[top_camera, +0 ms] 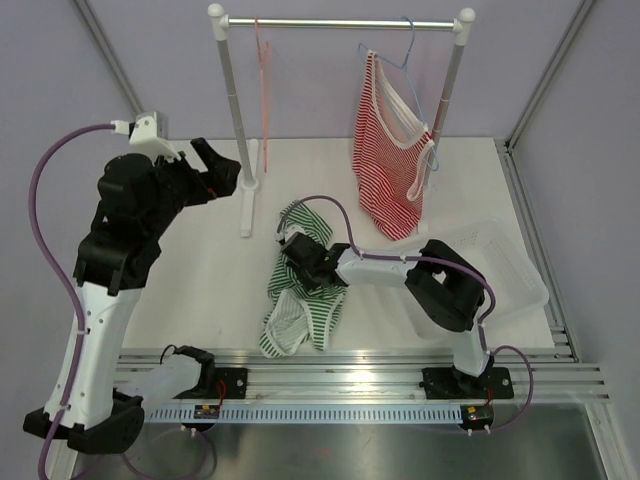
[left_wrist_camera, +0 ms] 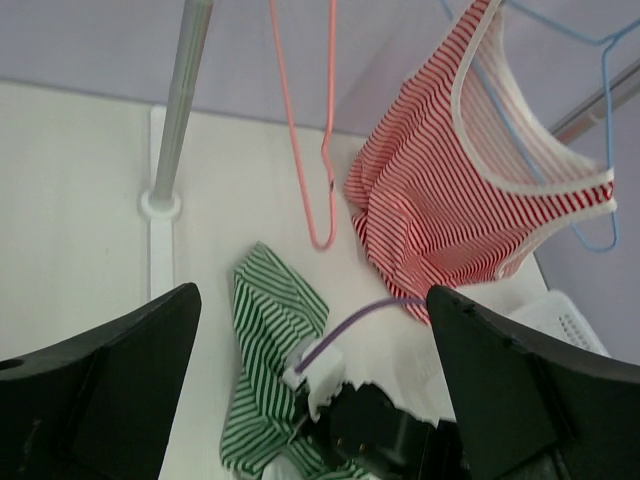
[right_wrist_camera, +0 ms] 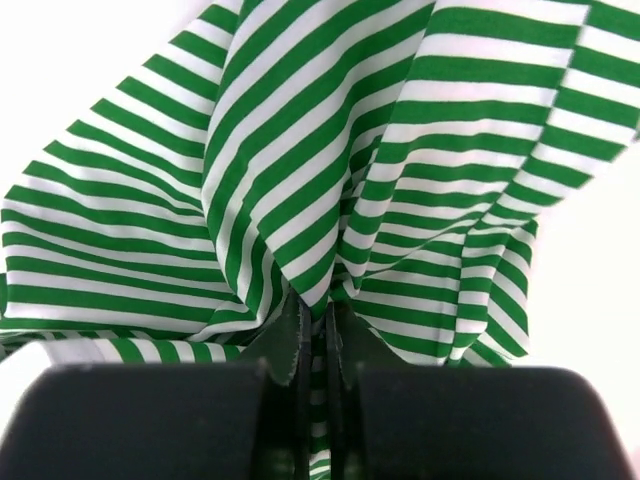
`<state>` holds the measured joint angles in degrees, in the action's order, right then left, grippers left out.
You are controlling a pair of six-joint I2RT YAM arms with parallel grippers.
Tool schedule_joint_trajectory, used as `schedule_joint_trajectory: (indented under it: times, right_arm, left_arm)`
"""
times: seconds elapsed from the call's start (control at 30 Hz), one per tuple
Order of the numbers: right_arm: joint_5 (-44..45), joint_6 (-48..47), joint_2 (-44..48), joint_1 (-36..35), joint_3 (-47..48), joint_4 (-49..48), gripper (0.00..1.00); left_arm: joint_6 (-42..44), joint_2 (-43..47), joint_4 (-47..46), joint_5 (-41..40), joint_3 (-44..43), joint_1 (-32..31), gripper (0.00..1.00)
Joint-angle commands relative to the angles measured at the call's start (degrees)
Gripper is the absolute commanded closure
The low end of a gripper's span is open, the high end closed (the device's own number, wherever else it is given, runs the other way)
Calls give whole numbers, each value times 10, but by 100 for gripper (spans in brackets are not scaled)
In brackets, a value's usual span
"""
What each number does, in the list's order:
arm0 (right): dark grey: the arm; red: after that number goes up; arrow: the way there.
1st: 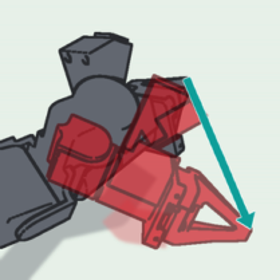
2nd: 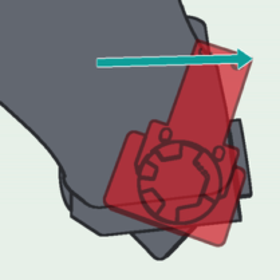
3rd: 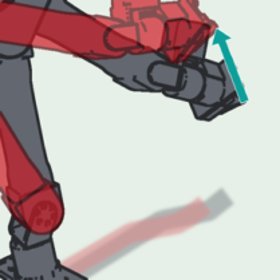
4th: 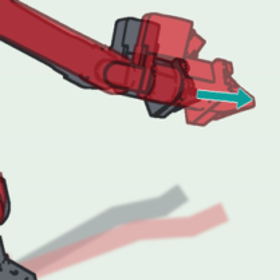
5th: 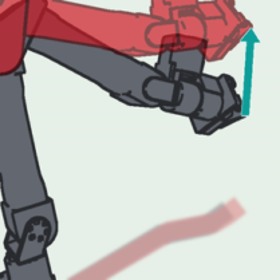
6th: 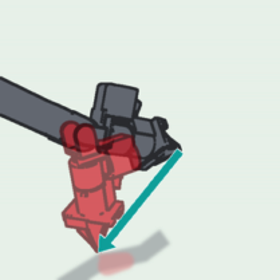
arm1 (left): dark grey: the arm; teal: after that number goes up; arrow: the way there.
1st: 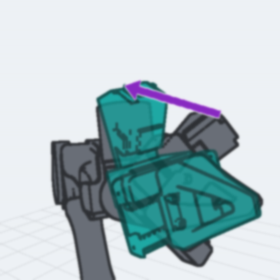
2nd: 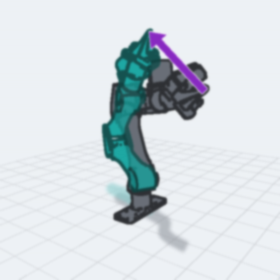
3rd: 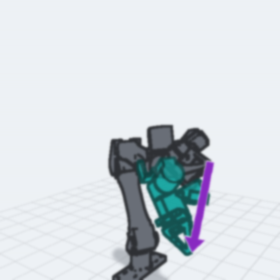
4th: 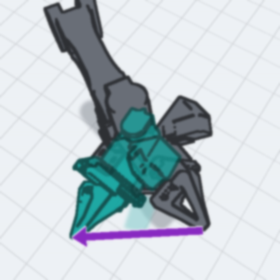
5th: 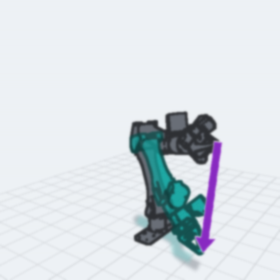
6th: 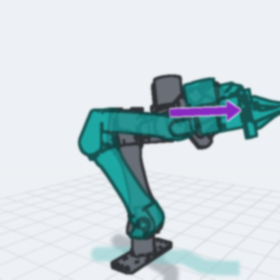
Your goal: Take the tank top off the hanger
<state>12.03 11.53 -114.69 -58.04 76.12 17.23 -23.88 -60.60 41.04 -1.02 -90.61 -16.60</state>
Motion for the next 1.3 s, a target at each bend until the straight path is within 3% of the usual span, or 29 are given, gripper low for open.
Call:
schedule_joint_trajectory:
  times: [0.0,0.1,0.43,0.63,0.77,0.9,1.13,1.27]
  right_arm:
    - [47,-18,79,-1,-18,-1,100]
    - [95,-33,151,-1,-15,17,100]
    - [234,-13,392,-1,14,158,100]
    - [330,1,546,-1,19,250,100]
    - [400,35,616,-1,42,364,100]
    - [466,104,662,-1,36,447,100]
    - [584,270,679,0,-47,499,100]
    - [588,320,633,84,-83,498,100]
  left_arm:
    - [-29,65,-54,3,97,-1,1]
    - [-32,92,-55,30,160,-1,1]
    - [26,146,-15,-16,265,-1,1]
    - [44,146,-18,-26,294,-1,1]
    - [51,147,-18,-30,300,-1,1]
    - [53,145,-24,-33,308,-1,1]
    - [53,137,-25,-19,307,-1,1]
    - [52,138,-26,-10,306,0,1]
